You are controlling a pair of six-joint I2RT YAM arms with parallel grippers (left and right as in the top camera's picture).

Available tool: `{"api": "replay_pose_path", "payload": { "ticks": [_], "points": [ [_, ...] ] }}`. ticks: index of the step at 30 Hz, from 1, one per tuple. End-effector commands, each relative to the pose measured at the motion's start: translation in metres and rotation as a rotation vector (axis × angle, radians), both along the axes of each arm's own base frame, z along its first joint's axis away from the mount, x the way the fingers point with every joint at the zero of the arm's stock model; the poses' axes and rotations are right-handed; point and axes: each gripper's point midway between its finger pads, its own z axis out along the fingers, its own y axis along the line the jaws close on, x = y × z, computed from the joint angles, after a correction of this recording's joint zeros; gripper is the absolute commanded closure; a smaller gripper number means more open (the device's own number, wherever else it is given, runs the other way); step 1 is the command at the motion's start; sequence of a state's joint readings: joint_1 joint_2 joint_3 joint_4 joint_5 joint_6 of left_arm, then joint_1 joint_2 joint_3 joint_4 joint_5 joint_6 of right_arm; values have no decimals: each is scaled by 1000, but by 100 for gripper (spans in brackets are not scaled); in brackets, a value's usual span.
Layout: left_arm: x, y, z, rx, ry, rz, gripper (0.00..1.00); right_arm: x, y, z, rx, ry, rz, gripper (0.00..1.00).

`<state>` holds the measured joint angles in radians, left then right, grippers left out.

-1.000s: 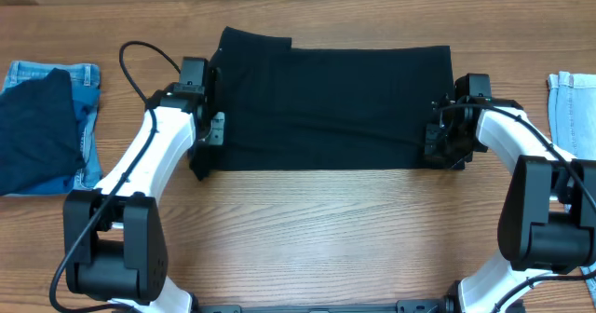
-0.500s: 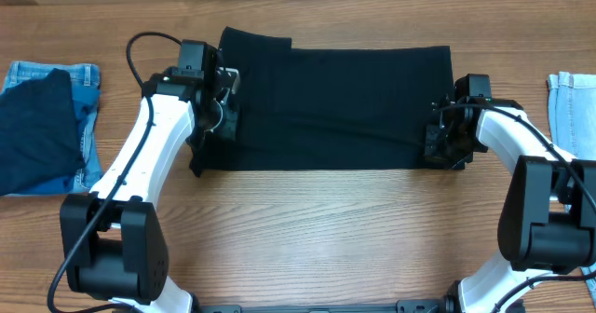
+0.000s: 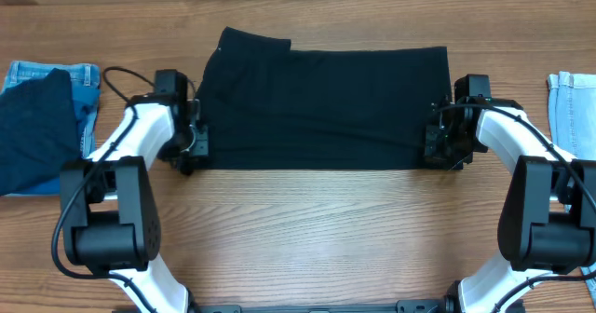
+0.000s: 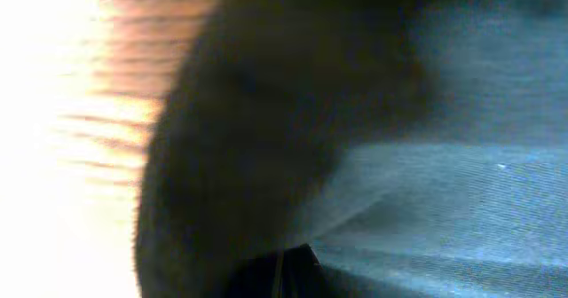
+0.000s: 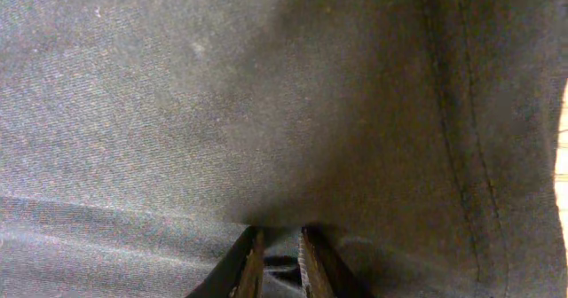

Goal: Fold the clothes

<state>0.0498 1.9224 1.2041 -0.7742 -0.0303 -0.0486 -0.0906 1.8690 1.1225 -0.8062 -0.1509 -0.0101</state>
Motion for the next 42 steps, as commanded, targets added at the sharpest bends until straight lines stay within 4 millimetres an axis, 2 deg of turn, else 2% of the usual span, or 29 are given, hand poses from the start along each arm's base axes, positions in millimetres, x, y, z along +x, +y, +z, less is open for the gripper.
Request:
{"api": "replay_pose_path", "payload": {
  "ticks": [1,4,5,7,11,13,14,16,17,18,19,20,21,22,23,24,25,28,33,34,36,37,39,40,42],
  "points": [
    [-23,27,-11,83,91,61,96,-12,-8,-9,-45,43,-12,81],
    [-42,-2,-12,-63,171,47,96,-14,-8,-9,-44,50,-12,80],
    [-51,-5,-10,-79,209,49,96,-14,-8,-9,-44,51,-12,75],
    [-66,-2,-8,-61,272,52,96,-14,-8,-9,-44,51,-12,74],
    [-69,-1,-7,-54,285,68,96,-14,-8,-9,-44,51,-12,73],
    [-63,-9,-7,-101,259,44,96,-14,-8,-9,-44,50,-12,72],
    [-48,-22,0,-180,188,-9,96,-9,-8,-7,-42,37,-12,73],
    [-22,-29,27,-218,60,-31,96,3,-6,12,-23,14,-19,74],
    [-11,-28,46,-213,-2,-43,95,14,-7,33,-26,-10,-19,71],
    [2,-37,73,-256,-93,-98,89,30,-9,68,-31,-50,-18,65],
    [7,-42,89,-284,-144,-123,85,41,-10,90,-34,-85,-15,62],
    [14,-46,104,-301,-200,-142,79,53,-11,111,-37,-126,-16,54],
    [23,-46,119,-294,-260,-154,64,68,-12,134,-42,-187,-17,28],
    [36,-44,132,-282,-330,-166,53,85,-13,156,-49,-263,-14,0],
    [55,-43,144,-268,-415,-179,46,97,-15,169,-61,-324,13,0],
    [69,-41,152,-255,-477,-188,47,109,-15,176,-72,-382,37,0],
    [87,-40,162,-251,-550,-173,46,120,-16,178,-76,-423,39,0],
    [127,-33,173,-244,-618,-127,42,148,-15,175,-59,-505,65,0],
    [193,-28,168,-279,-518,-114,42,179,-28,176,110,-528,46,0],
    [207,-31,162,-309,-499,-118,42,187,-32,174,148,-514,40,0],
    [224,-39,135,-383,-445,-109,41,200,-33,159,214,-482,37,0],
    [230,-51,108,-461,-407,-119,41,206,-28,142,259,-455,42,0],
    [236,-58,81,-516,-391,-128,39,209,-26,117,280,-421,39,0],
    [241,-63,69,-550,-395,-135,39,212,-24,112,288,-429,63,0],
    [247,-64,50,-565,-388,-108,39,222,-17,116,296,-491,125,0]
  ]
}}
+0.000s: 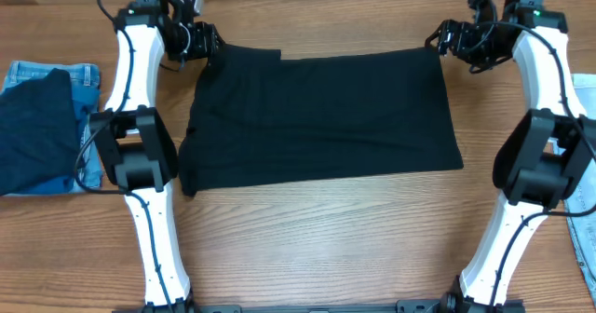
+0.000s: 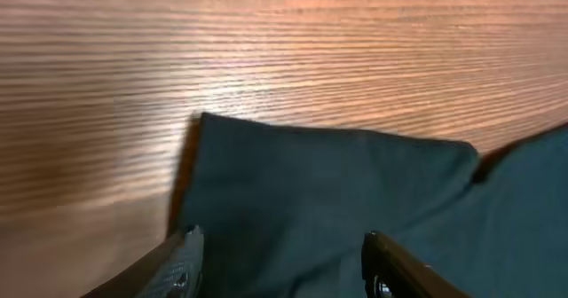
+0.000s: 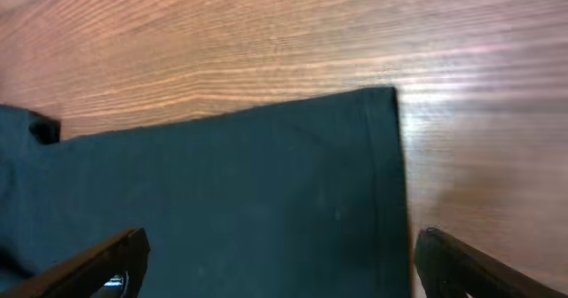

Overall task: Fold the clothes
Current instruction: 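Move both grippers to the shirt's top corners and grasp them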

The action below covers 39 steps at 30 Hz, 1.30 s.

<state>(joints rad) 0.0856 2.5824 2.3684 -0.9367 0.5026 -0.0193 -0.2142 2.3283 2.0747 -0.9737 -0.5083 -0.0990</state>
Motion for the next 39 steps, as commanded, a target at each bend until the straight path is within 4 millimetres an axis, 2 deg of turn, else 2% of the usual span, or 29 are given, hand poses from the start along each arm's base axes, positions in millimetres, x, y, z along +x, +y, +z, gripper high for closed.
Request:
{"api": "replay_pose_path", "payload": {
  "ticks": [1,3,8,11,13,17,18,21,23,24,25,26,31,36,39],
  "points": [
    [9,-9,-13,-87,3,13,39,17,13,22,8,-123,72,0],
    [19,-8,-18,-76,-37,12,37,22,14,21,4,-141,76,0],
    [32,1,-16,-28,-87,43,35,20,17,-18,24,-63,77,0],
    [35,12,-21,40,-87,80,34,20,18,-30,28,-49,77,0],
    [39,12,-20,42,-105,80,34,19,18,-38,32,-33,76,0],
    [39,5,-29,28,-96,69,37,19,20,-44,35,-23,77,0],
    [37,0,-35,8,-83,62,40,20,20,-44,35,-24,78,0],
    [33,-14,-52,-29,-47,44,38,18,21,-45,38,-14,75,0],
    [32,-18,-53,-29,-46,37,45,17,21,-45,38,-12,75,0],
    [33,-20,-52,-35,-50,34,64,17,21,-45,38,-11,75,0],
    [33,-25,-49,-69,-49,27,87,17,20,-45,36,-9,74,0],
    [32,-24,-47,-87,-44,32,94,16,20,-46,36,-6,73,0],
    [28,-16,-46,-116,-13,63,96,16,14,-50,8,18,33,10],
    [20,-8,-53,-82,42,94,96,20,13,-48,3,-1,32,9],
    [17,-4,-56,-71,58,105,96,32,9,-44,-15,-58,29,9]
  ]
}}
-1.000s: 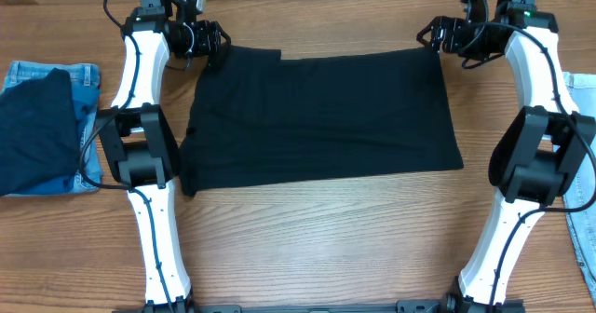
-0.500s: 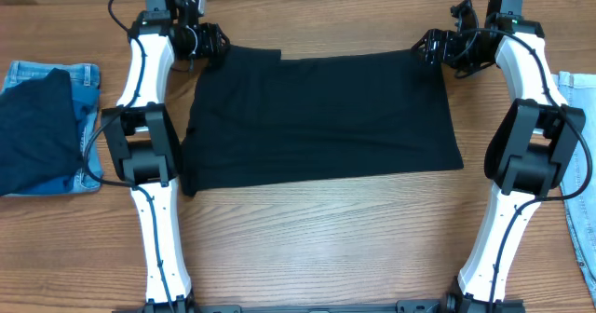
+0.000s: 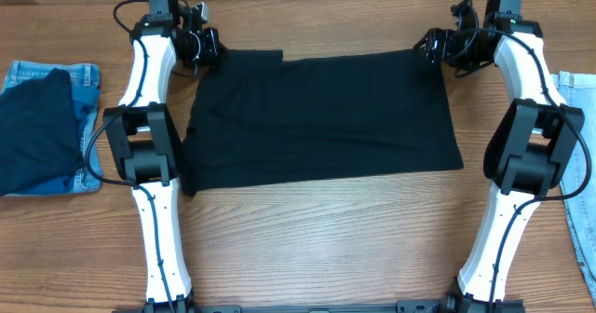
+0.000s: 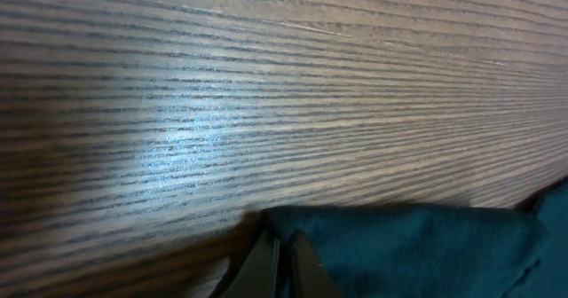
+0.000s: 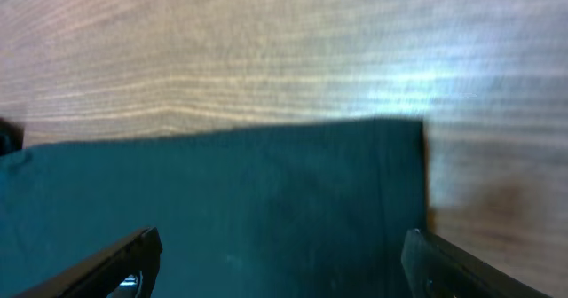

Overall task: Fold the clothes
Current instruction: 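Move both grippers to the shirt's top corners and grasp them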

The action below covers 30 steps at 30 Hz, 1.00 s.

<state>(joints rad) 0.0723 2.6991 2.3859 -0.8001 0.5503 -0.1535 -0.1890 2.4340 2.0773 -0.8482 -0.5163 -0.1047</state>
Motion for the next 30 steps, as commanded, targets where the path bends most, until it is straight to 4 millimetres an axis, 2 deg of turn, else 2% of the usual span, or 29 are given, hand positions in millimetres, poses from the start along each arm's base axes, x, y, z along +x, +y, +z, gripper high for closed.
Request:
{"api": "replay_pose_path", "payload": {
  "ticks": [1,3,5,8,12,14,15,16,18,20,22,24,27,28,30],
  "points": [
    [-4,9,-12,22,43,31,96,13,-3,-1,-22,-46,-6,9],
    [-6,9,-13,23,53,29,96,19,-6,-8,-37,-59,-13,9],
    [-6,8,-12,23,51,29,96,22,-13,-24,-50,-30,-70,6],
    [-6,8,-12,23,51,29,96,25,-13,-45,-43,-21,-70,6],
    [-6,9,-13,25,52,30,96,30,-13,-52,-44,-35,-72,6],
    [-5,9,-13,26,50,30,95,32,-13,-51,-42,-43,-76,18],
    [-6,9,-13,25,51,31,95,33,-13,-51,-37,-42,-86,27],
    [-5,9,-13,26,50,30,95,33,-13,-51,-34,-39,-91,44],
    [-5,9,-12,26,48,31,94,34,-13,-51,-27,-36,-105,55],
    [-5,9,-12,26,49,30,95,34,-13,-51,-27,-36,-105,74],
    [-5,9,-12,26,47,30,94,34,-14,-51,-23,-30,-119,86],
    [-4,9,-12,26,42,31,95,33,-14,-51,-9,-14,-141,95],
    [-6,8,-12,11,53,33,96,32,-22,-42,52,26,-243,96],
    [-8,5,-10,-7,61,24,96,29,-21,-31,74,28,-242,96],
    [-8,-4,6,-64,43,-2,96,25,-21,-10,71,22,-243,96]
  ]
}}
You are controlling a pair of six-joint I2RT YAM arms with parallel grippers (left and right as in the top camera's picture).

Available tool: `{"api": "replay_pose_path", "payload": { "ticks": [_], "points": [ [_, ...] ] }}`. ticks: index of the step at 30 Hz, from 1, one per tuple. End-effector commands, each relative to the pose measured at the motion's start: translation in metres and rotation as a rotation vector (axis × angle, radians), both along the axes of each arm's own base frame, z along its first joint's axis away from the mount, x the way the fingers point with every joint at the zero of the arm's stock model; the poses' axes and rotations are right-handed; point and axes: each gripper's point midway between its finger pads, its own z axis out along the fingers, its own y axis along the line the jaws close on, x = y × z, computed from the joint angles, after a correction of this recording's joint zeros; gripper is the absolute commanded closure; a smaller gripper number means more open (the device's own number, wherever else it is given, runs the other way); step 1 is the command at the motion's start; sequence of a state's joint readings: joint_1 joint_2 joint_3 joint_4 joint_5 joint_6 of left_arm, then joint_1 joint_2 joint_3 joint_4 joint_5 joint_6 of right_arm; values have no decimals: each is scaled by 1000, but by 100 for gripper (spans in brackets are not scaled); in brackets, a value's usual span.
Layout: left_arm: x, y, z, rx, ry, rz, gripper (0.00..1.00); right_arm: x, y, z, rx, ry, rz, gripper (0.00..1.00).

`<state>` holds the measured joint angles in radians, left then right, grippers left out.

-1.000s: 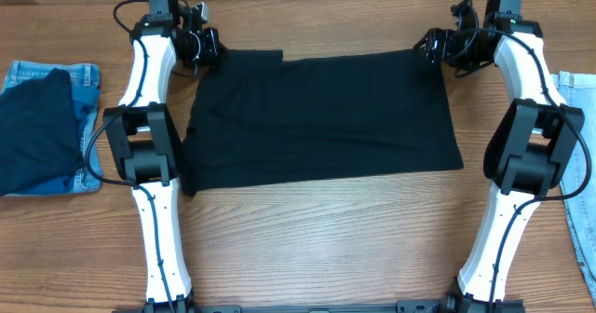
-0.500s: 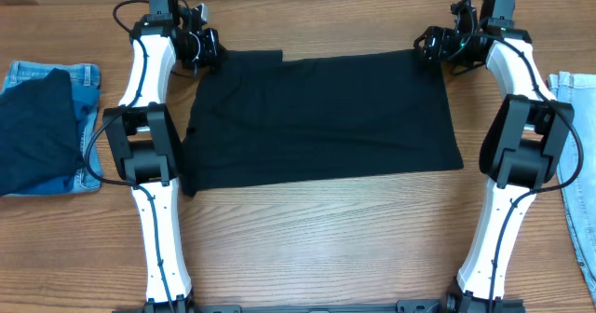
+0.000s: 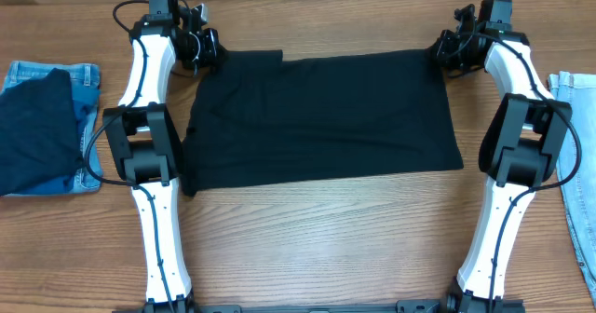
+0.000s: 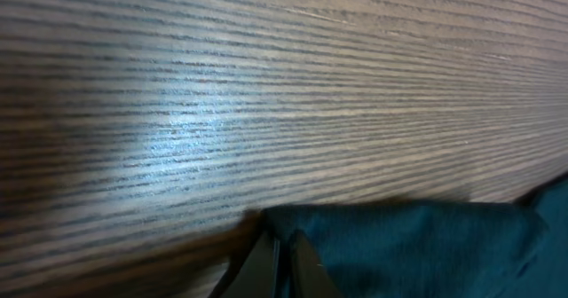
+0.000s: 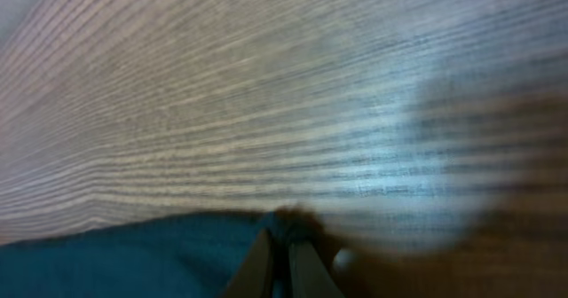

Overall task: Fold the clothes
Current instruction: 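Move both grippers to the shirt's top corners and grasp them, then lift the top edge with both grippers and fold it down toward the bottom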

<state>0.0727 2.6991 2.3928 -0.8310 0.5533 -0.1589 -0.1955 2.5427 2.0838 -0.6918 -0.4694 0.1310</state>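
A black garment (image 3: 321, 113) lies spread flat across the middle of the wooden table. My left gripper (image 3: 207, 50) is at its far left corner, shut on the cloth; the wrist view shows the fingertips (image 4: 282, 255) pinching the dark fabric's corner (image 4: 399, 240). My right gripper (image 3: 447, 50) is at the far right corner, its fingertips (image 5: 284, 262) shut on the cloth's corner (image 5: 177, 254).
A folded dark garment on blue denim (image 3: 42, 127) lies at the left edge of the table. More light denim (image 3: 575, 99) lies at the right edge. Bare wood (image 3: 317, 238) stretches in front of the black garment.
My right gripper was open over the far right corner and is now shut on that corner. The left gripper stays shut on the far left corner. The garment has not shifted.
Both grippers were shut on the garment's near corners at the table's middle. Then both stood open at the far edge, the garment spread out flat. After that the left was shut on the far left corner, and now the right holds the far right one.
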Motion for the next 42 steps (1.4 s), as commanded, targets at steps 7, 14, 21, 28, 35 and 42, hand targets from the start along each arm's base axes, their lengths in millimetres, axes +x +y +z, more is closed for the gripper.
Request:
{"api": "replay_pose_path", "payload": {
  "ticks": [7,14,21,28,35,42],
  "points": [
    [-1,-2,100,-20,-136,-26,96,-9,-4,76,8,-36,-33,96],
    [-25,-4,135,-4,-120,-59,96,-39,-16,77,36,99,-65,96],
    [-61,-3,116,33,25,-110,96,-78,-24,70,77,274,-100,96],
    [-83,4,106,80,116,-129,96,-88,-21,68,86,315,-97,96],
    [-103,2,103,67,207,-131,96,-89,-38,103,85,295,-128,96],
    [-117,3,102,58,270,-132,96,-129,-61,90,-74,475,-173,96]
  ]
}}
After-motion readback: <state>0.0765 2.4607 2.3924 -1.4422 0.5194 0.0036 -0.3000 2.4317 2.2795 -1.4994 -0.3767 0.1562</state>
